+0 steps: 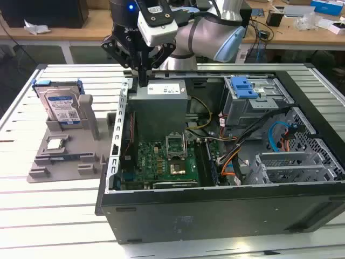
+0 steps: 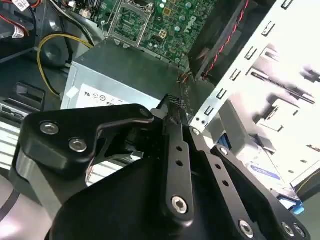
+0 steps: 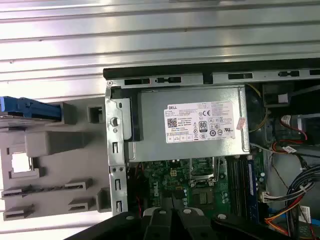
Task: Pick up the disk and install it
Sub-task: 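Reach for the disk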
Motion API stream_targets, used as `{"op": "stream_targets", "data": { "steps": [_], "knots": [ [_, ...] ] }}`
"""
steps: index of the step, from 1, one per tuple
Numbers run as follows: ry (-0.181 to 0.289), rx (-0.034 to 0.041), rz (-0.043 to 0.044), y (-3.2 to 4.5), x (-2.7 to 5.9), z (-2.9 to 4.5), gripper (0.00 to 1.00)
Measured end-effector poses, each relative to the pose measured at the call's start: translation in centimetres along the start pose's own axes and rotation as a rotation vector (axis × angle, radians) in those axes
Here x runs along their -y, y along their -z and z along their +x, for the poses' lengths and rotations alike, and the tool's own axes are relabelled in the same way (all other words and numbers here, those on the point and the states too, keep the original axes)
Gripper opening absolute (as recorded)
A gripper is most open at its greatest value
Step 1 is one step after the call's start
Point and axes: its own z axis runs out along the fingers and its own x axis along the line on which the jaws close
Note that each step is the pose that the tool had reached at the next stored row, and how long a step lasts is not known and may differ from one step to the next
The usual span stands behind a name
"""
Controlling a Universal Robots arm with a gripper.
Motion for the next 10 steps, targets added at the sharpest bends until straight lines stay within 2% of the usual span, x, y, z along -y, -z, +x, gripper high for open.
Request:
{"op": "stream_targets", "data": {
  "steps": [2, 4, 10],
  "knots": [
    [0.000, 0.0000, 0.0001, 0.05, 0.14, 1.80, 0.11],
    [0.000, 0.0000, 0.0000, 0.07, 0.21, 2.71, 0.11],
    [0.000, 0.0000, 0.0001, 0.11, 0.30, 3.91, 0.11]
  ]
}}
